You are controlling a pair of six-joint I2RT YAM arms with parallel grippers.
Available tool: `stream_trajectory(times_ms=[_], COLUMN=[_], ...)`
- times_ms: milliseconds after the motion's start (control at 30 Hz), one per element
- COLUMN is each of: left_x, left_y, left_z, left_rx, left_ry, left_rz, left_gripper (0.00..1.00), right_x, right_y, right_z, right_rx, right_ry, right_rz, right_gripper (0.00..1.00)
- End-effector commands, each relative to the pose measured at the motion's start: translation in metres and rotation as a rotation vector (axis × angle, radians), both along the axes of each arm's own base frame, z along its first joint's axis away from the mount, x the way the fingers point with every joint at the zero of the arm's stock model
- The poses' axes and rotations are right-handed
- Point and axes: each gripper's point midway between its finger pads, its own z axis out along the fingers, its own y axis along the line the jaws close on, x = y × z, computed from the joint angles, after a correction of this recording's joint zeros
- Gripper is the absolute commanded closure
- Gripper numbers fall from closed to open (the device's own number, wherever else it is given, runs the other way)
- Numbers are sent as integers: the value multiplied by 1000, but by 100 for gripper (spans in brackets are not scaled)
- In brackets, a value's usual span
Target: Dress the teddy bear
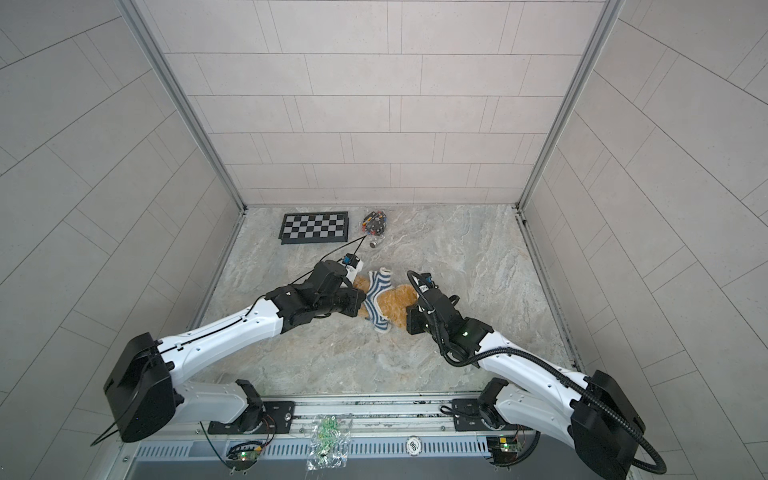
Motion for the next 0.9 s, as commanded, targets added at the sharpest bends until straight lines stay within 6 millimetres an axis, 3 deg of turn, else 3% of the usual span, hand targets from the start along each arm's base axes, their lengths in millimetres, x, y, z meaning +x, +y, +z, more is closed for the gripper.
stream_trajectory(times_ms=[0,100,233,300,400,567,700,867], left_x=[4,7,-9,-17,-22,-33,-42,-38], left_y=[32,30,-13,-28,-28,-24,-35,-51], left_z=[-12,-11,3,4,0,-8,-16,-16], left_rx=[76,62,-21,-68,-80,-67,-65,-74], left_ry=[11,8,7,38,64,86,104,102], left_rz=[61,67,-83,-136,-137,-133,-151,-157], left_gripper=[100,100,98,87,72,73,77,78], right_x=[-1,-1,1,2,3,3,4,4], right_y=[-22,-22,-20,-19,-17,-16,-14,-12], right_z=[-15,-14,-10,-8,-5,-6,-8,-6], right_rx=[-74,-78,-79,-75,-66,-65,-60,-51], right_ry=[23,20,16,15,10,12,18,22], right_rz=[-64,-64,-55,-53,-51,-49,-46,-43], right_gripper=[100,100,100,100,100,100,100,100])
